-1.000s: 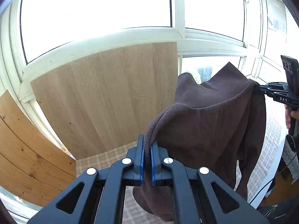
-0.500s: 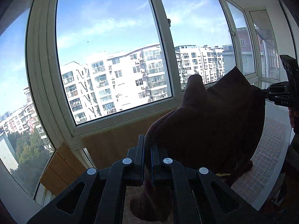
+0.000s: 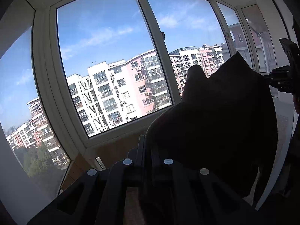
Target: Fold clothes
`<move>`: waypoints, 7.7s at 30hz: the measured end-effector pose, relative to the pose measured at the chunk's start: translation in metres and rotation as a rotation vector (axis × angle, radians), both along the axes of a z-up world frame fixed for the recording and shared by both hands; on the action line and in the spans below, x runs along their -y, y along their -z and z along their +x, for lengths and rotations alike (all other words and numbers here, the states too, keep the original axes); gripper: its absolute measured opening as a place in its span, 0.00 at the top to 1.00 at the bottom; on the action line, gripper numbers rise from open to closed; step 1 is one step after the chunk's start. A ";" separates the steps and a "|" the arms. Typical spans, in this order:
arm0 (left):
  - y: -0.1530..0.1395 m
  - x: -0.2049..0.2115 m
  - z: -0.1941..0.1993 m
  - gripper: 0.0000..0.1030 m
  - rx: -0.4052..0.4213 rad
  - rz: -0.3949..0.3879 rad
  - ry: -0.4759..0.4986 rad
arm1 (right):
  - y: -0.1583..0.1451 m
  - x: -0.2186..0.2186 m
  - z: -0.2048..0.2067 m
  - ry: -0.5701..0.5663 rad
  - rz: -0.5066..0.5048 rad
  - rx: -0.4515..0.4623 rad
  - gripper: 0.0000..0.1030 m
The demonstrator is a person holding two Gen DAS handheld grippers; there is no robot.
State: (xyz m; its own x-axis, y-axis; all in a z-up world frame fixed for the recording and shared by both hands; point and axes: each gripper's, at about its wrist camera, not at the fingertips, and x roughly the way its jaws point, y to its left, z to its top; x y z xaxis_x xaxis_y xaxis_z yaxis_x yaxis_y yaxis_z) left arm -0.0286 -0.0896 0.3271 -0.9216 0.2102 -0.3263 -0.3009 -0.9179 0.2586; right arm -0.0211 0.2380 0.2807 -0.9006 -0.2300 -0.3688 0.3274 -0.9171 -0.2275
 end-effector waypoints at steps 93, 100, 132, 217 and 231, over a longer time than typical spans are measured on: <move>0.483 0.104 -0.021 0.94 0.958 0.255 -0.265 | 0.530 0.014 -0.051 0.126 -0.059 1.019 0.89; 0.481 0.162 -0.031 0.94 0.877 0.226 -0.511 | 0.499 -0.052 -0.058 0.268 -0.159 0.954 0.97; 0.530 0.032 0.024 0.57 1.105 0.051 -0.072 | 0.482 -0.016 0.037 0.274 0.032 0.942 0.63; 0.528 0.059 -0.271 0.95 0.948 -0.173 -0.119 | 0.460 -0.040 -0.287 0.248 0.185 0.773 0.58; 0.479 0.100 -0.299 0.77 0.870 -0.030 -0.183 | 0.488 -0.039 -0.325 0.194 0.174 0.824 0.58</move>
